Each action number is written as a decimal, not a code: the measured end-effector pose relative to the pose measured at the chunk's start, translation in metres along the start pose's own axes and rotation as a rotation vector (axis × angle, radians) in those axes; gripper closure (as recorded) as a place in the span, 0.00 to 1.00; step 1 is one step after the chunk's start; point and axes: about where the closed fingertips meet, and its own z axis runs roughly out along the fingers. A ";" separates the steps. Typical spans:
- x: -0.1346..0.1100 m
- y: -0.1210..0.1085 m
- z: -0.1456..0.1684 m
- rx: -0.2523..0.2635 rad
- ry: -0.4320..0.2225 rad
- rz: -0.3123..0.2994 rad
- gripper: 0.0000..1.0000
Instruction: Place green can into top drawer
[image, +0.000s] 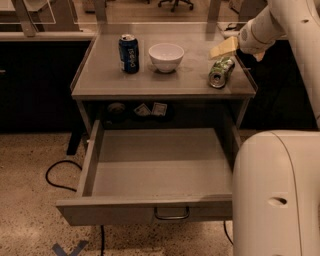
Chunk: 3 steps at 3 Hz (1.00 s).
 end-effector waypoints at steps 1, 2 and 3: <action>-0.002 0.018 0.018 -0.043 0.020 0.002 0.00; 0.010 0.056 0.060 -0.098 0.108 -0.031 0.00; 0.010 0.056 0.060 -0.098 0.108 -0.031 0.00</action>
Offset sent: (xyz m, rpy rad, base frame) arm 0.0557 0.0985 -0.0385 0.0263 0.1565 0.1811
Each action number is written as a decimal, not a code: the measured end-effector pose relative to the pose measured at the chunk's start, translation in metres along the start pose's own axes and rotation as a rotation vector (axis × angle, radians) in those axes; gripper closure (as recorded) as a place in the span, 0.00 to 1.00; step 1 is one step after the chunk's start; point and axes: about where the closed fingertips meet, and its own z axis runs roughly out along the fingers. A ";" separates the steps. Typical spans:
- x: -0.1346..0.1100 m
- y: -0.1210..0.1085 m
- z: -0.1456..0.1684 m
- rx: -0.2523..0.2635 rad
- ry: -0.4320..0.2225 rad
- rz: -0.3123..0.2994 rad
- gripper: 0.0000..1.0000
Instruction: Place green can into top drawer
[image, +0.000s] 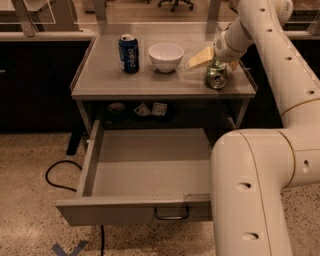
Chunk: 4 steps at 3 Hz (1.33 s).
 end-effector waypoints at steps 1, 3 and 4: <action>0.000 0.000 0.000 0.000 0.000 0.000 0.19; 0.000 0.000 0.000 0.000 0.000 0.000 0.65; 0.000 0.000 0.000 0.000 0.000 0.000 0.88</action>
Offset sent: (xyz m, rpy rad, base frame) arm 0.0000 0.0000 0.0000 0.0000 0.0000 0.0000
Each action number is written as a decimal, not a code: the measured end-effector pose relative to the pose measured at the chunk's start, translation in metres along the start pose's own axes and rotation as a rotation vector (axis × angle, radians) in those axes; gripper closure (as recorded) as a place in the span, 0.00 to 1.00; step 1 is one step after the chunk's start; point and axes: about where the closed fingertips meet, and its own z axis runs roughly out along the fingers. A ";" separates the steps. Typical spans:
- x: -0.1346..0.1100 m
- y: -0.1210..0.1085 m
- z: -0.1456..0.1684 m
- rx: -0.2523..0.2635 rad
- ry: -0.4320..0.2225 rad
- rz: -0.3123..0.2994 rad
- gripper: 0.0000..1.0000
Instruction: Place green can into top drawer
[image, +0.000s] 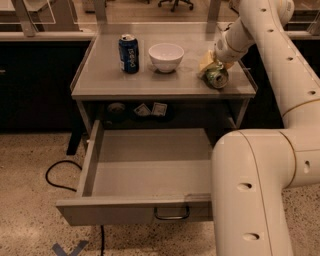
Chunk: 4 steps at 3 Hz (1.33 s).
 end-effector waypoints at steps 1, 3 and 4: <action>0.002 -0.001 0.001 0.000 0.004 -0.006 1.00; 0.036 -0.009 -0.105 0.051 -0.034 -0.107 1.00; 0.036 -0.009 -0.105 0.051 -0.034 -0.107 1.00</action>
Offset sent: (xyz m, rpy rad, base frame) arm -0.0935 -0.0208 0.0039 -0.1218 0.0240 0.1156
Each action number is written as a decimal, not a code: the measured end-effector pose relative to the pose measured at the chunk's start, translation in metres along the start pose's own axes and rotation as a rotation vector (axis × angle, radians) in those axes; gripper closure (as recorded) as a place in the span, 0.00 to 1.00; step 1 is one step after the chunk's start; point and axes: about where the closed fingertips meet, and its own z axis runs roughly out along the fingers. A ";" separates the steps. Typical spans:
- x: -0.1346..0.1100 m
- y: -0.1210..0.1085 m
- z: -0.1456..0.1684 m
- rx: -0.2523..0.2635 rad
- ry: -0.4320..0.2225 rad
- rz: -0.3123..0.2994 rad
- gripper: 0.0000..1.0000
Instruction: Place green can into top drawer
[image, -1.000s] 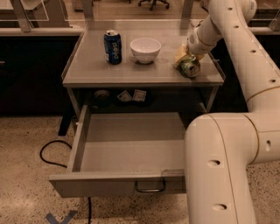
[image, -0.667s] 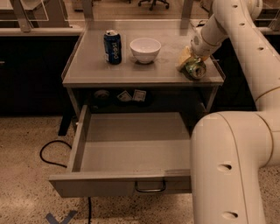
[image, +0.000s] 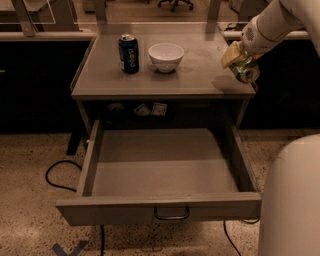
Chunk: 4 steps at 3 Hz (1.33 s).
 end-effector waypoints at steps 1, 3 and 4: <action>0.015 0.004 0.006 -0.010 0.020 -0.006 1.00; 0.108 0.028 0.004 -0.039 0.137 -0.016 1.00; 0.140 0.035 0.027 -0.058 0.215 -0.016 1.00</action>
Offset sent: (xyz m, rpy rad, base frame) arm -0.1101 0.0178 -0.0986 -0.0455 0.1777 0.0918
